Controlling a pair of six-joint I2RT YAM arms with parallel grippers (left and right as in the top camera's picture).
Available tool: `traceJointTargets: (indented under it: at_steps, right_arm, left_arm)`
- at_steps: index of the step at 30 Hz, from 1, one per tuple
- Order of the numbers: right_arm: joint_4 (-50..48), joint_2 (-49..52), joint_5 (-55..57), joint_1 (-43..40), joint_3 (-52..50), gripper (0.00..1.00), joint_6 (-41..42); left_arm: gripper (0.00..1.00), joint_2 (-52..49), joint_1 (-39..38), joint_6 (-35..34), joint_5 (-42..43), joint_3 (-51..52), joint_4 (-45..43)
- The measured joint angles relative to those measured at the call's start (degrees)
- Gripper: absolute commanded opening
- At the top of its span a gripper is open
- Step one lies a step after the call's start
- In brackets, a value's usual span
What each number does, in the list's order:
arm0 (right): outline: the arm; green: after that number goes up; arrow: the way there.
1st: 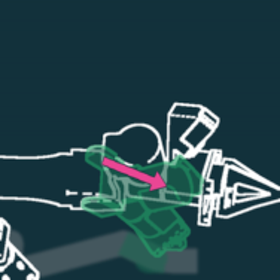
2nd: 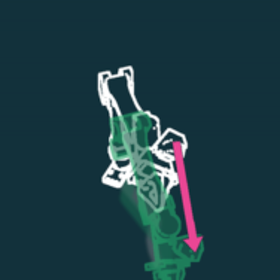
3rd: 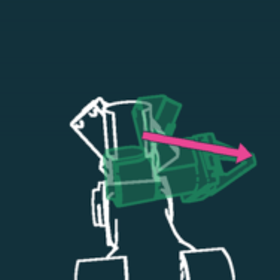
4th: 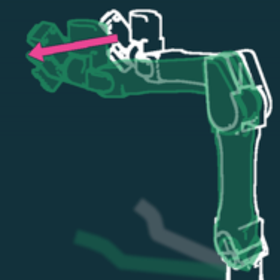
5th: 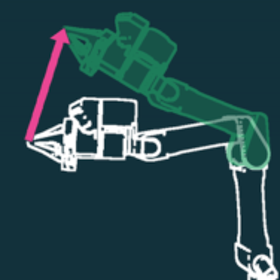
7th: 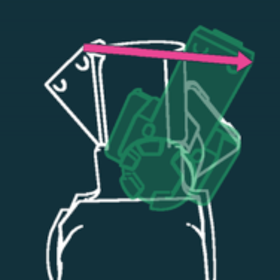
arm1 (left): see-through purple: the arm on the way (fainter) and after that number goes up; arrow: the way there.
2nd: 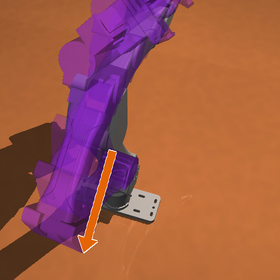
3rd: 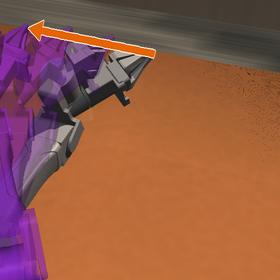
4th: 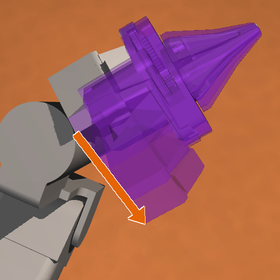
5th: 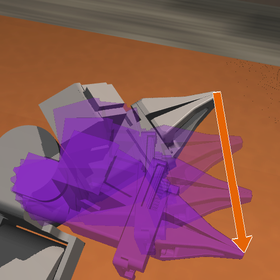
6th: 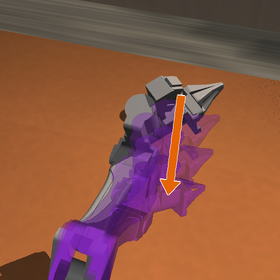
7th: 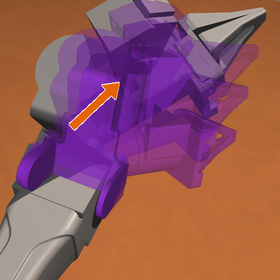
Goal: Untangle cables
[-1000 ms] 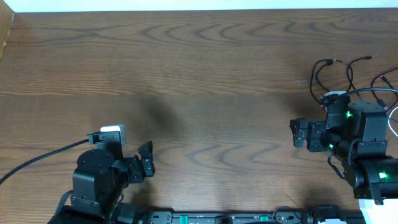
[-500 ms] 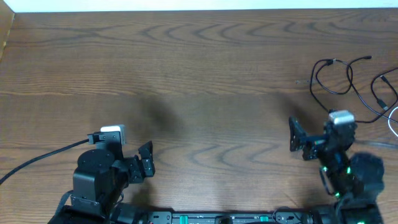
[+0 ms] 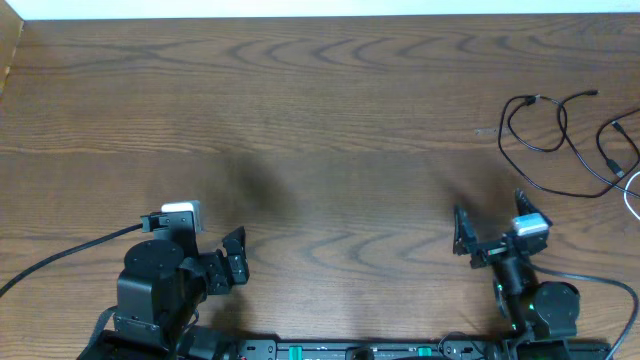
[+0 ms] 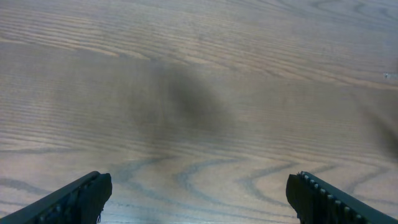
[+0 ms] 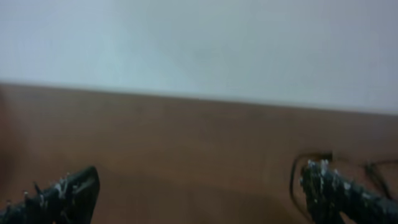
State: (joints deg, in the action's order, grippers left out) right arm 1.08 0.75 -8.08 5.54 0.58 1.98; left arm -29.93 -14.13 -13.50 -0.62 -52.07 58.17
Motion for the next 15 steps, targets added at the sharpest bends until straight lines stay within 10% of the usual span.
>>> traceJointTargets:
  at_steps: [15]
  right_arm:
    - [2.4,1.0,0.0,0.0,-0.2,0.99,-1.4]
  left_arm:
    - [0.95,0.0,0.0,0.0,0.0,0.0,0.0]
